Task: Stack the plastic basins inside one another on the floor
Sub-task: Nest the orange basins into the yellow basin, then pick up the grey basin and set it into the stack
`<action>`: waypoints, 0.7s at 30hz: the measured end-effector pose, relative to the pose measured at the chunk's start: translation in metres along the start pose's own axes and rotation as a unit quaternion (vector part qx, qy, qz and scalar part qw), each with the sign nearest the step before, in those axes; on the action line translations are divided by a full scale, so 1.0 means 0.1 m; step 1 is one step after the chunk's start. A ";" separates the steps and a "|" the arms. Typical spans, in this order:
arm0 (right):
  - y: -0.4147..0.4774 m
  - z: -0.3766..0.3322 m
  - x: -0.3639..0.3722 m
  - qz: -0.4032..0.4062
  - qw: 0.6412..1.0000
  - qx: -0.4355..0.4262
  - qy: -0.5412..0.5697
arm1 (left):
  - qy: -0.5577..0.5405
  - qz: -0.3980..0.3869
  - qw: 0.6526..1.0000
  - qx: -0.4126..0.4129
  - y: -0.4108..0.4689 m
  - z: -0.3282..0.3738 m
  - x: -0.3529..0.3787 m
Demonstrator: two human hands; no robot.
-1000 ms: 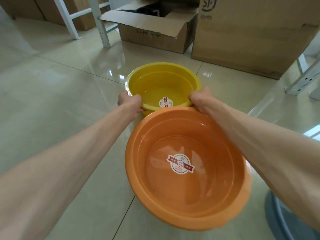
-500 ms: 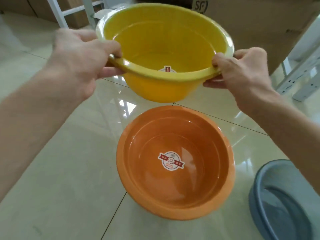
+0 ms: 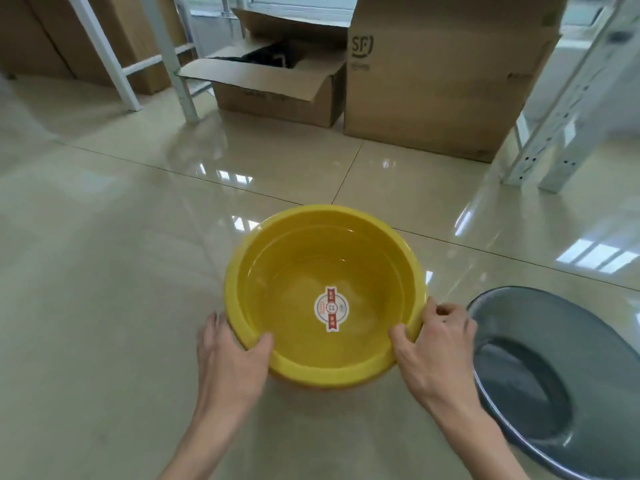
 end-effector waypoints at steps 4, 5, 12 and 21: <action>-0.02 0.02 0.10 0.001 0.998 0.000 0.061 | -0.047 -0.027 0.997 -0.046 0.05 -0.10 0.13; -0.01 0.04 0.09 -0.007 0.999 0.002 0.045 | -0.034 -0.020 0.998 -0.047 0.03 -0.08 0.12; -0.07 0.59 -0.88 0.089 0.990 0.056 0.097 | -0.018 -0.016 0.961 0.274 -0.64 0.72 0.45; -0.10 2.17 -1.46 0.096 0.944 0.289 0.131 | -0.015 -0.325 0.931 0.167 -0.67 1.22 2.15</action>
Point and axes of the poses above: each hand's wrist, its own y-axis towards the middle knuckle, its own x-axis out of the palm, z = x × y, the point moved 3 cm from there along y, towards the middle knuckle, and after that the axes turned 11 degrees about -z, right-handed, at the moved point
